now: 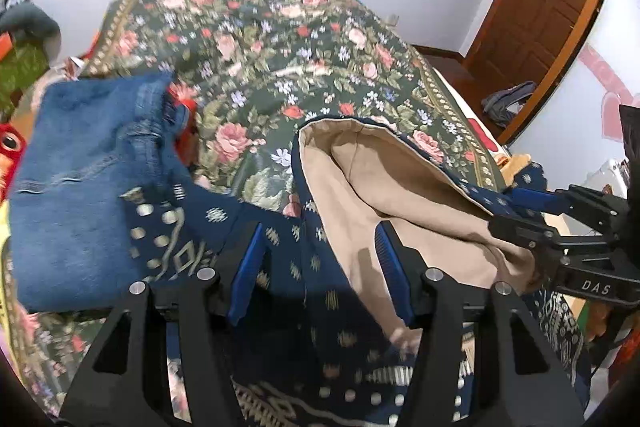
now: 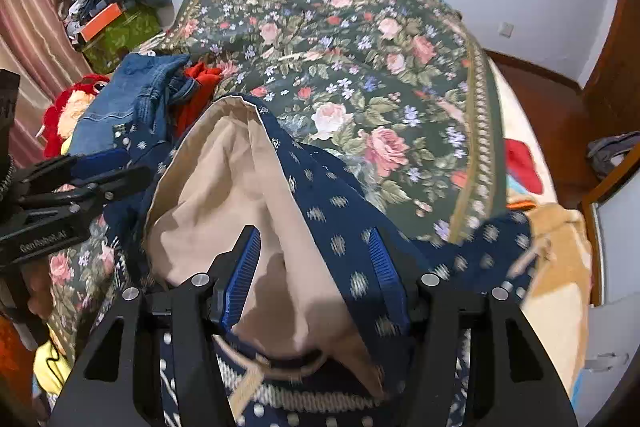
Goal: Fold large clothes
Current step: 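Lift the hood with both grippers and fold it over the garment body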
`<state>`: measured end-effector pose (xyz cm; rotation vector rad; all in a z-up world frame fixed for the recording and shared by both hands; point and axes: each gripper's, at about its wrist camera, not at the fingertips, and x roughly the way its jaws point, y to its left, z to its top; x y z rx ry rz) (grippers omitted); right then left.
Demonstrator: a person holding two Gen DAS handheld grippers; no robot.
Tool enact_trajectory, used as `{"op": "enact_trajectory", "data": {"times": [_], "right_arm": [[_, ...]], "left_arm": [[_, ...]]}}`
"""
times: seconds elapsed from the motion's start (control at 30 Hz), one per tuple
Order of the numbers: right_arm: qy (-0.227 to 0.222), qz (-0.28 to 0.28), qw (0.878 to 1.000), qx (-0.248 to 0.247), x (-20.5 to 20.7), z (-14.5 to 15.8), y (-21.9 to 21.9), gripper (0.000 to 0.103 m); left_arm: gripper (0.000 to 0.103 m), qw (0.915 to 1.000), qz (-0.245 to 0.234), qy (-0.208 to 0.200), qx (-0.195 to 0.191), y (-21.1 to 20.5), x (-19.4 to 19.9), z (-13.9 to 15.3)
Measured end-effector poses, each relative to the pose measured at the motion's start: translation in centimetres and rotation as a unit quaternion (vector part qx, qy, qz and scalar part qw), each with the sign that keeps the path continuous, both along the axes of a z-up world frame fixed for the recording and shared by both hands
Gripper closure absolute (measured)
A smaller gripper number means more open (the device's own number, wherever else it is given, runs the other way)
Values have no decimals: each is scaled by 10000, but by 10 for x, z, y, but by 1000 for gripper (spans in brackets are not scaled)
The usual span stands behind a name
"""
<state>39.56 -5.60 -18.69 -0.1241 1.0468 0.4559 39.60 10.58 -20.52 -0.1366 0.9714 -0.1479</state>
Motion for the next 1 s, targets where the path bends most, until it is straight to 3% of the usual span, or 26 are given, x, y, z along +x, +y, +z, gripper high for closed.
{"op": "enact_trajectory", "data": {"times": [0.37, 0.4, 0.53, 0.6, 0.8, 1.0], "right_arm": [[280, 188, 9994, -61, 43, -37, 15, 50], [287, 177, 9994, -52, 44, -39, 15, 54], [313, 60, 9994, 105, 48, -42, 10, 88], [196, -54, 9996, 197, 46, -35, 4, 96], [-260, -218, 9983, 467, 19, 12, -17, 97], [-568, -241, 9947, 818, -24, 59, -44, 97]], "left_arm": [[47, 9998, -80, 162, -107, -6, 43, -36], [52, 9998, -77, 169, -93, -6, 45, -37], [93, 9995, -215, 239, -80, -11, 49, -41], [96, 9996, -267, 122, -50, -13, 44, -34], [97, 9974, -536, -315, -359, -19, 15, 10], [97, 9900, -995, -714, -697, -36, -33, 63]]}}
